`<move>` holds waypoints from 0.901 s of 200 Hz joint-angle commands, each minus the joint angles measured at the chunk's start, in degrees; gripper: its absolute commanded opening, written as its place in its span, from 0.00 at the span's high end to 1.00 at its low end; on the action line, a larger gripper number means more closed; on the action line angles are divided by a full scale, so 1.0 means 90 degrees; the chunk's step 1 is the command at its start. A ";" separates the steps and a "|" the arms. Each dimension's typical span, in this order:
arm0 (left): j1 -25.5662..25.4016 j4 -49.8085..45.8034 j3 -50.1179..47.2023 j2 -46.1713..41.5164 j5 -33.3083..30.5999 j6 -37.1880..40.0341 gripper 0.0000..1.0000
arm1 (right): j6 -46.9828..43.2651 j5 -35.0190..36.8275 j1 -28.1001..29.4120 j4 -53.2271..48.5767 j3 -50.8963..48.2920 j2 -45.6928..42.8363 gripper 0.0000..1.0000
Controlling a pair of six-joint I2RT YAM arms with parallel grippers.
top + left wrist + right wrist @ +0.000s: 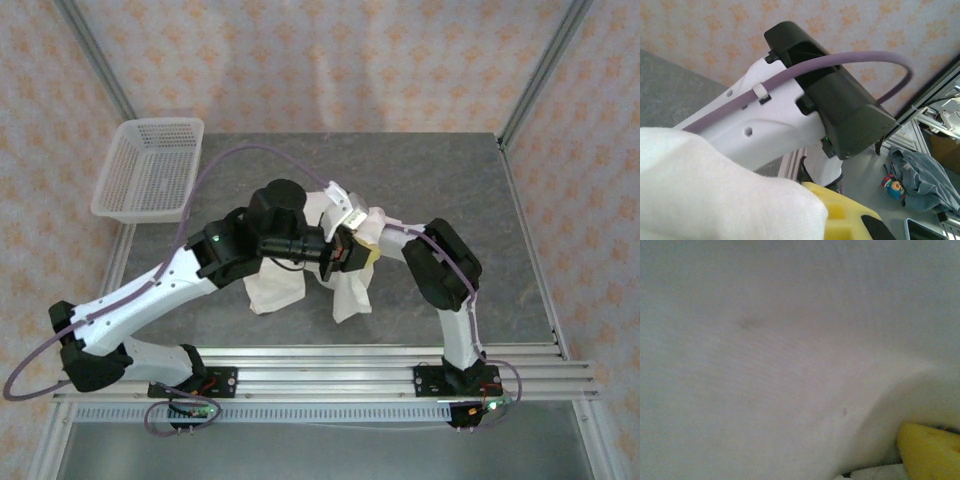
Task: Fold the inside-out t-shirt
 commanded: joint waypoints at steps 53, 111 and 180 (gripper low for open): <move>-0.0304 -0.0260 0.0883 0.0074 0.0294 0.0561 1.00 | -0.0939 0.1796 0.0513 -0.2491 0.0913 0.1381 0.03; -0.0318 -0.0440 0.0410 -0.0410 -0.0764 0.0600 1.00 | -0.0997 0.1932 0.0468 -0.2562 0.0661 0.1159 0.76; 0.1742 -0.1015 -0.0028 -0.0609 -0.3188 -0.0427 1.00 | 0.0141 0.0830 0.0462 -0.0076 -0.2216 -0.1549 1.00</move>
